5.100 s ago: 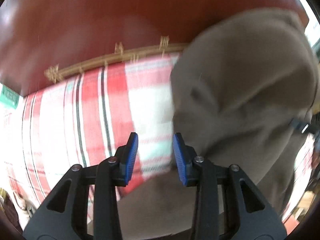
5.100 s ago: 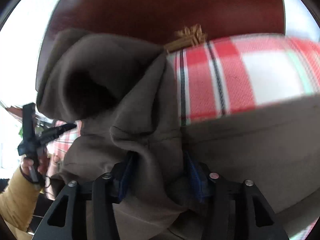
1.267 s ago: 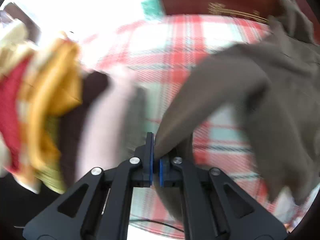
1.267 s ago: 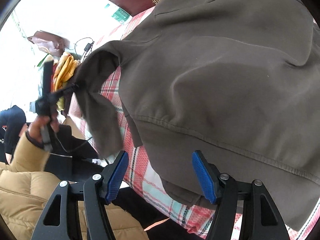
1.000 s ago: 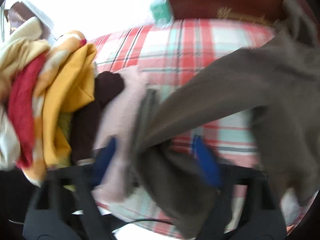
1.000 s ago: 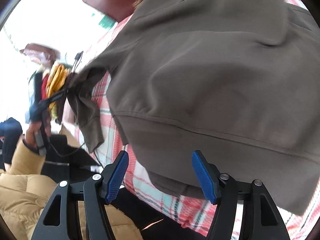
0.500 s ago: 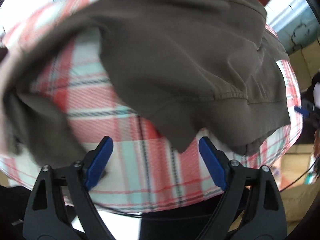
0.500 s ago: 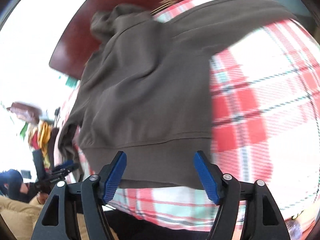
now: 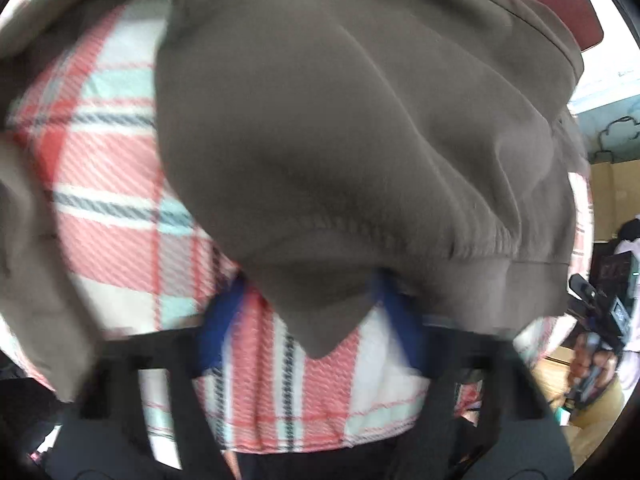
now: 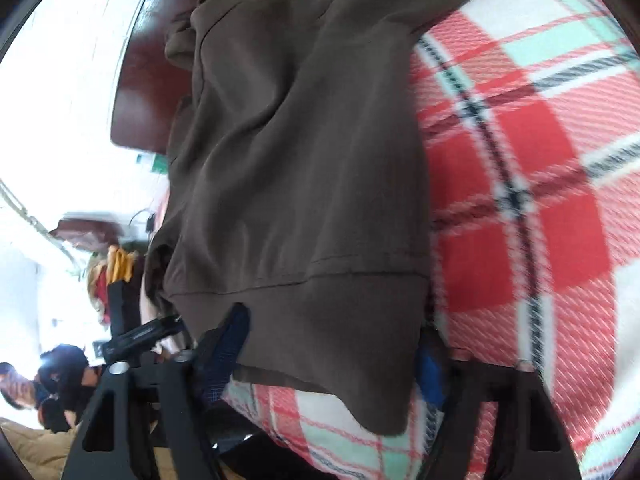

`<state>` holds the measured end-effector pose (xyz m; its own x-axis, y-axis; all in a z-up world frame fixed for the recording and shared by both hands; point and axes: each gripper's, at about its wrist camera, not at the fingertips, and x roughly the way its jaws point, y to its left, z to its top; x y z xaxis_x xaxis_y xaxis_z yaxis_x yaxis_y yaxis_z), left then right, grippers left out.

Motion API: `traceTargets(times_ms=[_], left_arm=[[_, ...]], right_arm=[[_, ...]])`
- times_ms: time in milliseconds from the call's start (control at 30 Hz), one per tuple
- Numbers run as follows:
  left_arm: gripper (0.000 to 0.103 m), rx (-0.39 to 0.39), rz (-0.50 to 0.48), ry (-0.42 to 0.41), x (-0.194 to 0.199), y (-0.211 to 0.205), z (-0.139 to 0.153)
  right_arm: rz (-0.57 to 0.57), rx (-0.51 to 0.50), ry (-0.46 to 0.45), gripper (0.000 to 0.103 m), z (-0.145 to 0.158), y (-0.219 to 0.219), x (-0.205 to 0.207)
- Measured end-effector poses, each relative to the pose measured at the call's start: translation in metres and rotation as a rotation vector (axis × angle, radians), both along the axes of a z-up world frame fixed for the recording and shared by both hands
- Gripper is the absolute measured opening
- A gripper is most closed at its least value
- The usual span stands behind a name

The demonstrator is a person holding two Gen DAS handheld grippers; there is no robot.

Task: Fold clothes

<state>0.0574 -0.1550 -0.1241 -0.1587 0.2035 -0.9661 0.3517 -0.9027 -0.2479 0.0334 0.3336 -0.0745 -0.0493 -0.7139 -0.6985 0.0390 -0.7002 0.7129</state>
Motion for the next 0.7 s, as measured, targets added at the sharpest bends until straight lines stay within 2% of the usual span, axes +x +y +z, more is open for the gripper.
traceTargets(times_ms=[33, 67, 100, 167, 267, 333, 433, 500, 567, 600, 633, 700], left_arm=[[0.019, 0.008, 0.027, -0.010, 0.000, -0.005, 0.001], [0.008, 0.049, 0.061, -0.003, 0.001, -0.011, 0.003], [0.006, 0.099, 0.094, 0.016, 0.004, -0.017, 0.008], [0.006, 0.140, 0.125, 0.050, 0.011, -0.023, 0.021], [0.006, 0.207, 0.127, 0.089, 0.029, -0.028, 0.043], [0.006, 0.251, 0.104, 0.110, 0.046, -0.032, 0.058], [0.007, 0.238, 0.082, 0.082, 0.062, -0.042, 0.056], [0.009, 0.212, 0.094, 0.049, 0.064, -0.045, 0.048], [0.024, 0.192, 0.099, 0.017, 0.060, -0.041, 0.035], [0.047, 0.179, 0.107, 0.001, 0.056, -0.038, 0.029], [0.063, 0.169, 0.119, -0.006, 0.054, -0.036, 0.025], [0.064, 0.155, 0.131, -0.003, 0.055, -0.032, 0.021]], right_arm=[[0.020, -0.001, -0.013, 0.019, -0.001, -0.003, -0.001], [0.041, -0.002, -0.026, 0.009, -0.002, -0.006, -0.002], [0.056, 0.001, -0.030, 0.009, -0.001, -0.008, -0.003], [0.071, -0.040, -0.021, 0.007, 0.011, -0.006, -0.001], [0.138, -0.068, 0.018, 0.005, 0.039, 0.000, 0.008], [0.241, -0.004, 0.043, 0.004, 0.053, 0.002, 0.020], [0.285, 0.068, -0.007, 0.003, 0.048, 0.017, 0.037], [0.282, 0.086, -0.037, 0.008, 0.043, 0.023, 0.043], [0.260, 0.069, -0.064, 0.018, 0.036, 0.026, 0.042], [0.233, 0.053, -0.059, 0.044, 0.035, 0.026, 0.042], [0.196, 0.057, -0.056, 0.068, 0.033, 0.024, 0.040], [0.131, 0.046, -0.066, 0.072, 0.026, 0.021, 0.036]])
